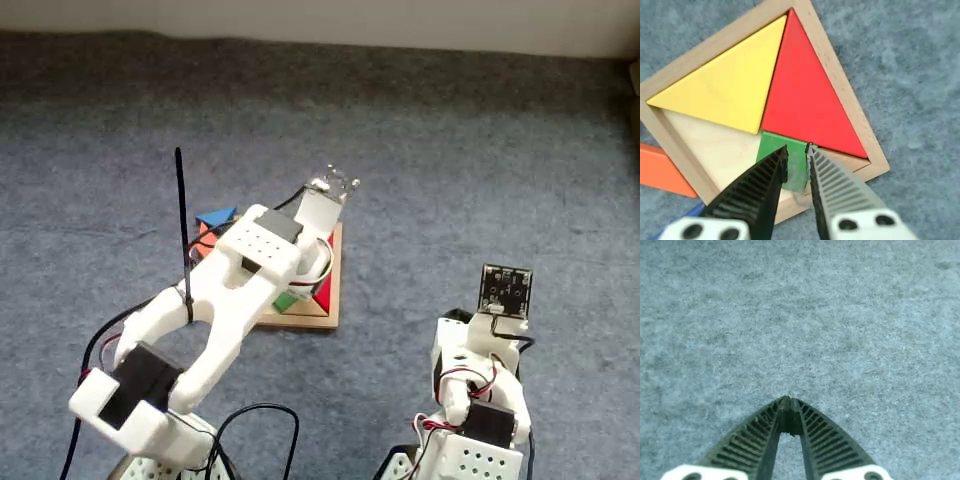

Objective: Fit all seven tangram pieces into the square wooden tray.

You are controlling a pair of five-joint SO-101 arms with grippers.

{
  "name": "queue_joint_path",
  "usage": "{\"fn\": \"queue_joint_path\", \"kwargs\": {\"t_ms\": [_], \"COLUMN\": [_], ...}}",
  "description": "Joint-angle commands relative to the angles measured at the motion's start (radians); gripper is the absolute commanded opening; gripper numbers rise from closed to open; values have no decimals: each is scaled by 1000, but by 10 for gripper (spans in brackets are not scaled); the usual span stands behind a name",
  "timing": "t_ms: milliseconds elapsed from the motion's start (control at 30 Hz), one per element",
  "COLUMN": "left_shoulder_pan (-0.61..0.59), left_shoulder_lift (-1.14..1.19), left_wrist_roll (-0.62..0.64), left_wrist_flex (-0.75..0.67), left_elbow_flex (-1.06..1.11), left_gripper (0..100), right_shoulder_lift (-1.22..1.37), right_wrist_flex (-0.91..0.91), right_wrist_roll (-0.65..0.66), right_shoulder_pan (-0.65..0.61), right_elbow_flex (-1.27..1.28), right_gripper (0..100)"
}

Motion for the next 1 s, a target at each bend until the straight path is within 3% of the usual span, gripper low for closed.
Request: {"fn": "queue_joint_path", "kwargs": {"t_ms": [0,133,267,433,533,800,967], "left_shoulder_pan": [-21,-142,-269,-390,-469,-536,-578], "left_shoulder_lift": [-160,-277,-298,-252,-216,84,321], "left_wrist_roll": [11,6,-117,-164,-164,-106,-258], "left_wrist_flex": [-6,-6,-6,-5,-12,-49,153], "left_elbow_flex": [15,56,87,111,79,-150,-493], "left_gripper": [88,88,91,207,214,218,251], "right_shoulder_lift": [-15,-15,-15,-15,-15,-15,-15], "right_wrist_flex": [-22,-22,-22,-22,-22,-22,-22], "right_wrist_roll": [-9,-9,-9,-9,-9,-9,-8], "right_shoulder_pan": [10,10,8,8,8,7,7], "right_elbow_flex": [107,107,107,107,107,108,108], "right_gripper": [6,6,6,6,6,6,6]}}
